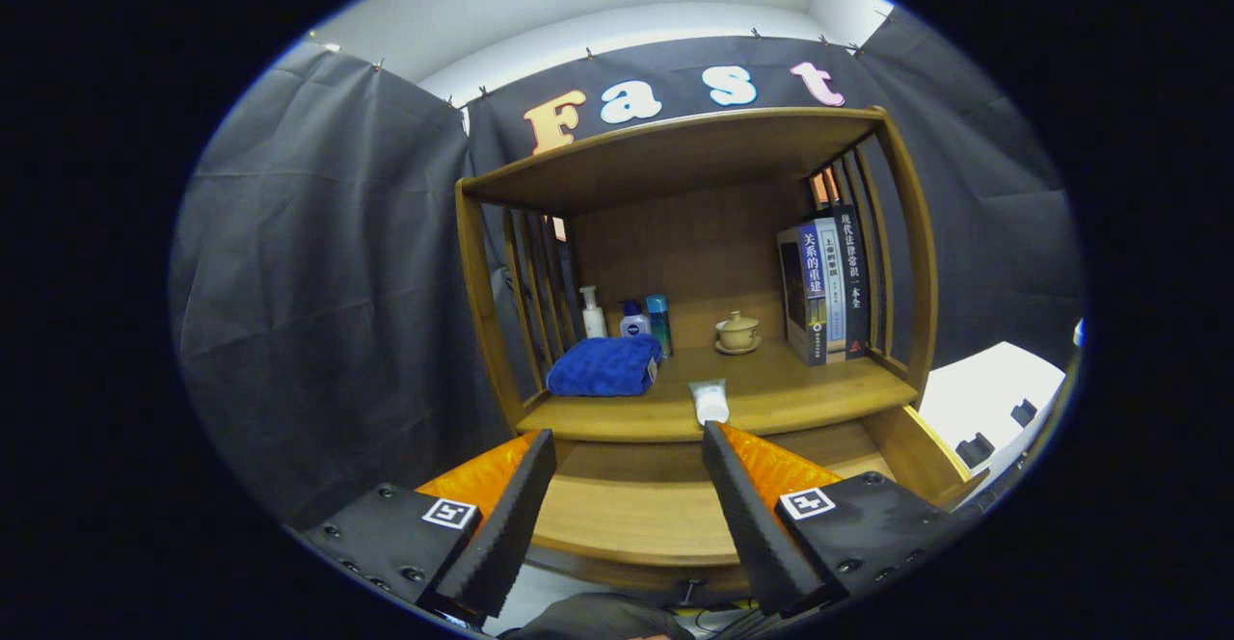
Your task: Pull open the drawer, take out the items inside it, and place them on the countertop above the cabinet.
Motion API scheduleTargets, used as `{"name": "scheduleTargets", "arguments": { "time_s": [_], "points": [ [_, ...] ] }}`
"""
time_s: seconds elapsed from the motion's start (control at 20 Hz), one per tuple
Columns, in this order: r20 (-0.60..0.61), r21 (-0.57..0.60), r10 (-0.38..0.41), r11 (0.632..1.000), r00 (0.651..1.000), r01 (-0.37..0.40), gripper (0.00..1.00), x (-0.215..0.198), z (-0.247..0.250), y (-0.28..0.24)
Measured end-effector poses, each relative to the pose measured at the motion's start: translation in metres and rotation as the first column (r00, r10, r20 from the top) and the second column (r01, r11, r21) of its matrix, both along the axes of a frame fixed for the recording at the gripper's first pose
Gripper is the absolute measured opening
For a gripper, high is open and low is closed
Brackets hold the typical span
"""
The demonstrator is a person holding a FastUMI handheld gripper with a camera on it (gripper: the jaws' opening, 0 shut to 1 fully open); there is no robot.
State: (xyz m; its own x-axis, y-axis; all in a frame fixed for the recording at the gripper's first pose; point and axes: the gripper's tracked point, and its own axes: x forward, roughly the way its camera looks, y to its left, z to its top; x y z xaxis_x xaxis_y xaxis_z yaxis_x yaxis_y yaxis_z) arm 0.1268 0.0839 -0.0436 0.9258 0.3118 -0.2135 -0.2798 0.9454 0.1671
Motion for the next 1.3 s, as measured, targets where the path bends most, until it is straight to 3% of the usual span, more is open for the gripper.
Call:
{"name": "scheduleTargets", "arguments": {
  "time_s": [0.55, 0.9, 1.3],
  "points": [
    [0.073, -0.094, -0.136, 0.985, 0.988, 0.142, 0.98, -0.045, -0.055, -0.044],
    [0.067, -0.201, -0.146, 0.967, 0.987, 0.157, 0.99, -0.061, -0.121, -0.048],
    [0.041, -0.182, -0.199, 0.962, 0.979, 0.203, 1.00, -0.055, -0.154, -0.047]
  ]
}}
